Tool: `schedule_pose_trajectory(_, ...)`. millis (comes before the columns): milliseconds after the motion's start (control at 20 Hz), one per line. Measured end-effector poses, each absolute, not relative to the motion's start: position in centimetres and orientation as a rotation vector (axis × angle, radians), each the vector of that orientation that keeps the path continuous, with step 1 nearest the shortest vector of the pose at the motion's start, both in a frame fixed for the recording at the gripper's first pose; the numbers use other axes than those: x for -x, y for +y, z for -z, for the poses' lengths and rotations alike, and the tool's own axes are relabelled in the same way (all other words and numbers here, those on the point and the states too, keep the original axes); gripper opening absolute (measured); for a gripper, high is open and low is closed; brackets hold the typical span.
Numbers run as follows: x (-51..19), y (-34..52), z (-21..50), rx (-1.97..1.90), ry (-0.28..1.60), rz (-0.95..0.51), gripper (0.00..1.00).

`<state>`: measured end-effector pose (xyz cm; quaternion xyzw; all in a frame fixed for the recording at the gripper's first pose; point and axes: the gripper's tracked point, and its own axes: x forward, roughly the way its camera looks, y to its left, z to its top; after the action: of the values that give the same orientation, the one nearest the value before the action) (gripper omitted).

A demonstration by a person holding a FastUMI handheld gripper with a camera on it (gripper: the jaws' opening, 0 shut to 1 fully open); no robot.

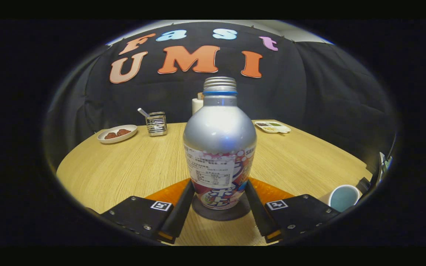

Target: Take the bottle from table, then pour the juice into the cup, finally place the bottle on the coaster

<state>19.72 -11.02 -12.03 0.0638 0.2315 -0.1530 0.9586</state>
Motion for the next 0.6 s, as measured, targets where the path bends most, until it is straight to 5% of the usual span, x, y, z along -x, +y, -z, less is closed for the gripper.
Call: schedule_pose_trajectory(600, -15.1, -9.8, 7.9, -0.191, 0.316, 0.292, 0.97)
